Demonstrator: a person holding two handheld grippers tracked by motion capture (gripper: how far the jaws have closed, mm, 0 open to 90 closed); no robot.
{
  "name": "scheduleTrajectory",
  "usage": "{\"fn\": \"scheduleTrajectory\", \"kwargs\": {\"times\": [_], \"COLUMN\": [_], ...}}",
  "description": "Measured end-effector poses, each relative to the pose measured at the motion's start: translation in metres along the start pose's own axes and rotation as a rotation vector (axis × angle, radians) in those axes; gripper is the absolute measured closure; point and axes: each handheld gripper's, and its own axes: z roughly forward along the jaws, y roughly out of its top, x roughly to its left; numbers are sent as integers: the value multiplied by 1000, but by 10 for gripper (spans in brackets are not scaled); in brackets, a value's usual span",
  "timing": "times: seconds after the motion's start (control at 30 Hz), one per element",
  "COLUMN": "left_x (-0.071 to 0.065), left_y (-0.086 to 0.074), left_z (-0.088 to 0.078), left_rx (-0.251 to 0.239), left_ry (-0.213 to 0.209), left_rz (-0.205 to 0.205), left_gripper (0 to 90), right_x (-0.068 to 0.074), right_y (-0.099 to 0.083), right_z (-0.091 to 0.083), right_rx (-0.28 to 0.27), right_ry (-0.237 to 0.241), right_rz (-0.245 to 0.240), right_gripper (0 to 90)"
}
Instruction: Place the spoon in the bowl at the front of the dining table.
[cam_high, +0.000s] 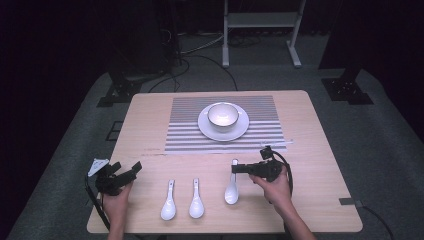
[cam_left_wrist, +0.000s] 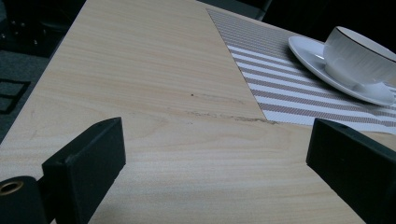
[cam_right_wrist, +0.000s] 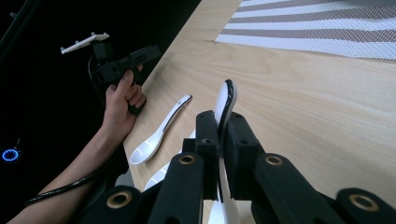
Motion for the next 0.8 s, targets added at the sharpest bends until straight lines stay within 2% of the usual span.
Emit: {"fn": "scheduleTrajectory", "kwargs": {"times": [0.37,0.8], "left_x": [0,1], "left_y": [0,0], "left_z": [0,0], "left_rx": [-2,-2], "left_ry": [-1,-5], "left_rz": [-2,-7], "left_gripper": [31,31], "right_x": [-6,-6], "right_y": [18,55], "right_z": [3,11], "right_rx": [-13,-41], "right_ry": [13,3], "right_rz": [21,23], "right_gripper": [844,845]}}
